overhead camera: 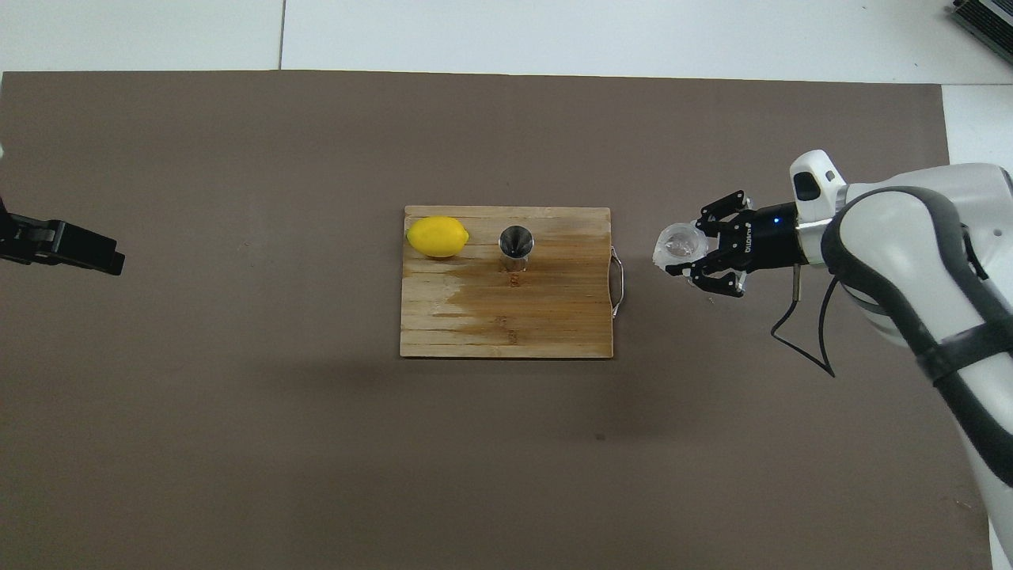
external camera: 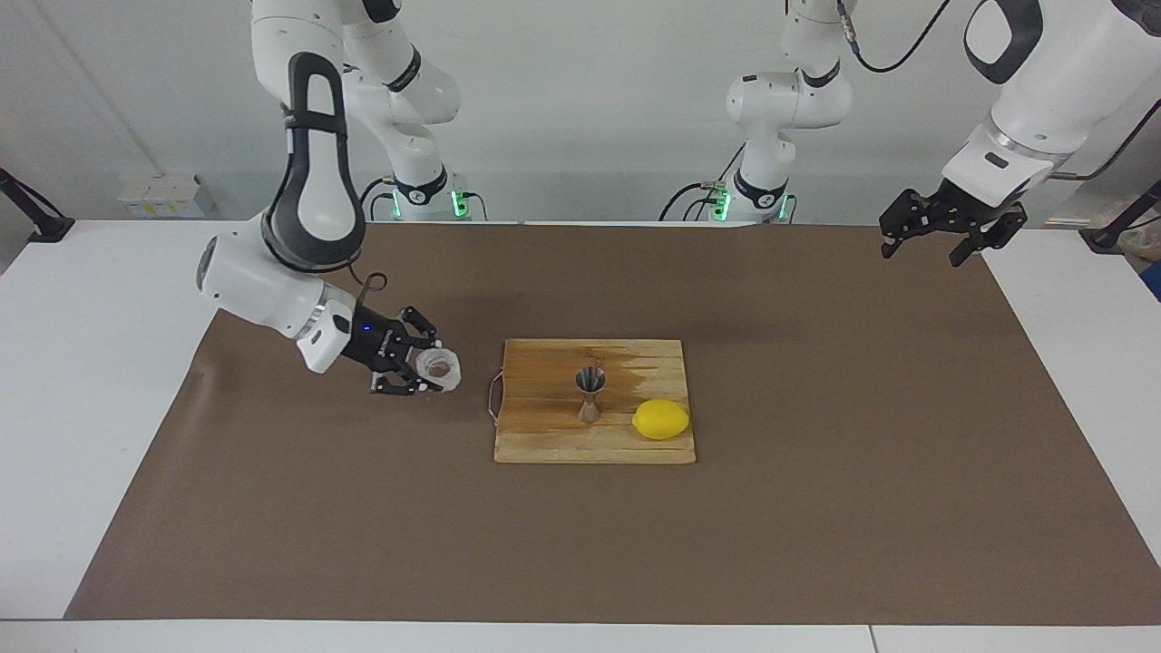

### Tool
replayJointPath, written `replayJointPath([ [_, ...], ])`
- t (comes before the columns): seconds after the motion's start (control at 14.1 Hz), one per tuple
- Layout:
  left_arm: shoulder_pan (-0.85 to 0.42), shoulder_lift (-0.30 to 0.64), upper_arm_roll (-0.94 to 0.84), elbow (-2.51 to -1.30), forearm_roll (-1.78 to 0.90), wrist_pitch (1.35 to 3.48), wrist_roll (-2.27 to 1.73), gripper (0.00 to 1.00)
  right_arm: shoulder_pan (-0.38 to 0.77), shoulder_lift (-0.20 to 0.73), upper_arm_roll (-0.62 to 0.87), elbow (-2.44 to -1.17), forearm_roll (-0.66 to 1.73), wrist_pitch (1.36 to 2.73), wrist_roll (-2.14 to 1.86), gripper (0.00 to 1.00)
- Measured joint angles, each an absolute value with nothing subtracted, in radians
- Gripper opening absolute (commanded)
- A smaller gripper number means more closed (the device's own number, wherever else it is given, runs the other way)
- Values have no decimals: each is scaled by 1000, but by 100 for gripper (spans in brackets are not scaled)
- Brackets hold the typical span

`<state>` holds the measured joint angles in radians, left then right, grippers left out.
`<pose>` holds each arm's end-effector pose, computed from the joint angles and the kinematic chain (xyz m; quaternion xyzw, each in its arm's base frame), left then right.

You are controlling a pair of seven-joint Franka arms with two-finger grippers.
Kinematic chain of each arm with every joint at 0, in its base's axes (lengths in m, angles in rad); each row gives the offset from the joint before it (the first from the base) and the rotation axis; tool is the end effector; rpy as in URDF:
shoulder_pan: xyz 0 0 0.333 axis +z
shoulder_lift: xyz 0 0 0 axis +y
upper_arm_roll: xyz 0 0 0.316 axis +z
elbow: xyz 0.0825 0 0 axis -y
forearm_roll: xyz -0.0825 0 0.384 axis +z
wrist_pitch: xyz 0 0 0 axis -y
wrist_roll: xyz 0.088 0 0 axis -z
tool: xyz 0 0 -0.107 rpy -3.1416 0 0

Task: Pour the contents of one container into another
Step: 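Lift the white cup with the right gripper over the metal cup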

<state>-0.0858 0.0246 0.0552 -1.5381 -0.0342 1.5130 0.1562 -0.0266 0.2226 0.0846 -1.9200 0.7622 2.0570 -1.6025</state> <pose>0.5557 -0.0212 0.6213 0.9951 -0.0938 -0.0237 0.0179 0.6013 0.0697 0.3840 -0.7624 -0.5552 -0.2010 0.2647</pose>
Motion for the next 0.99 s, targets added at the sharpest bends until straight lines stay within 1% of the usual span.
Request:
replayJointPath([
  [0.21, -84, 24, 59, -1539, -34, 1515, 156, 100, 51, 204, 87, -1858, 603, 2061, -1389, 6],
  [0.5, -82, 20, 61, -1540, -34, 1519, 156, 100, 171, 203, 88, -1781, 393, 2061, -1111, 6],
  [0.78, -82, -3, 57, -1566, -34, 1541, 158, 100, 260, 203, 89, -1766, 219, 2066, -902, 6],
  [0.99, -82, -20, 57, -1590, -34, 1566, 159, 100, 300, 203, 89, -1750, 175, 2088, -828, 6],
])
